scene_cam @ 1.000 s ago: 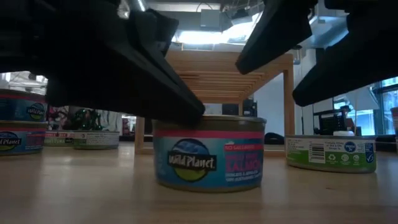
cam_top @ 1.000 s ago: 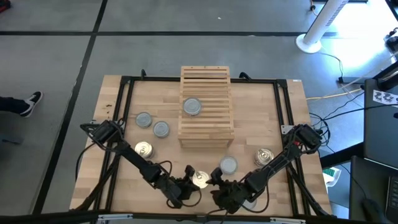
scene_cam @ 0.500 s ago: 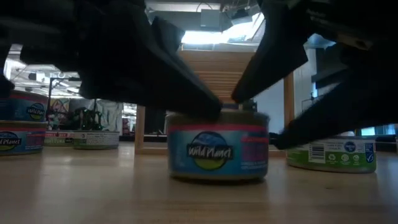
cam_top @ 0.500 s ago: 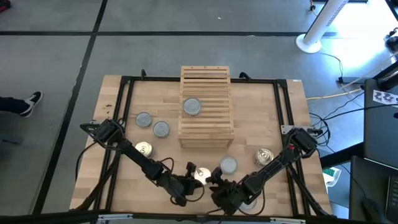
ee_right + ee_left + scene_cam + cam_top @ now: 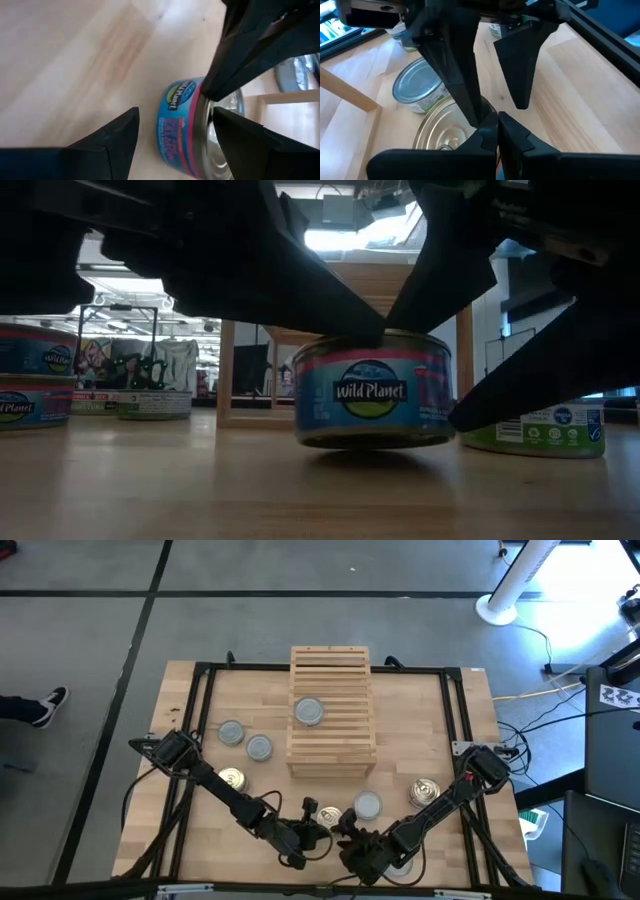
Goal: Stack canned seafood by type on shelf
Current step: Put the blue tuna can on the shelf
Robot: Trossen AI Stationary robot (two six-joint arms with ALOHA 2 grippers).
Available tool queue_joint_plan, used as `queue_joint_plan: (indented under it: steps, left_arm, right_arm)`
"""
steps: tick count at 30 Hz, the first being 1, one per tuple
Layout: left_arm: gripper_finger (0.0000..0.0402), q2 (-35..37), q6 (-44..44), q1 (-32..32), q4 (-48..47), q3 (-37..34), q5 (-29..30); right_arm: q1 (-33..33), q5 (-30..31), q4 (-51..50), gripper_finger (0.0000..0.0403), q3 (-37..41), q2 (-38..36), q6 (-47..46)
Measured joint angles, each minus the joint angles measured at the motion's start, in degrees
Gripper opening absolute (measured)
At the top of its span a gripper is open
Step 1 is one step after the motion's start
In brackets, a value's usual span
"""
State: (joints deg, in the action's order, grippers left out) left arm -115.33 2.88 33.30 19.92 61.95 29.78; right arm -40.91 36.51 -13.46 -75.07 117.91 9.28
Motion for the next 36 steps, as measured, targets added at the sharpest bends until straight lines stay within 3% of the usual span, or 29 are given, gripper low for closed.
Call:
queue_joint_plan:
  steps: [4, 13, 20, 36]
  left_arm:
    - [0.0, 0.0, -0.1, -0.2, 0.1, 0.0, 0.1]
    - [0.0, 0.1, -2.8, -0.6, 0.3, 0.0, 0.1]
    - [0.0, 0.1, -2.9, -0.5, 0.4, 0.0, 0.1]
    - [0.0, 0.1, -5.0, -1.5, 0.8, 0.1, 0.1]
  right_arm:
    - [0.0, 4.3, -0.1, 0.0253, 0.0, 0.0, 0.0]
    - [-1.0, 3.4, -0.7, 0.0253, 0.0, 0.0, -2.9]
    - [-2.1, 7.5, -3.7, 0.0253, 0.0, 0.0, -5.8]
    - [-1.9, 8.0, -7.1, 0.0253, 0.0, 0.0, -6.4]
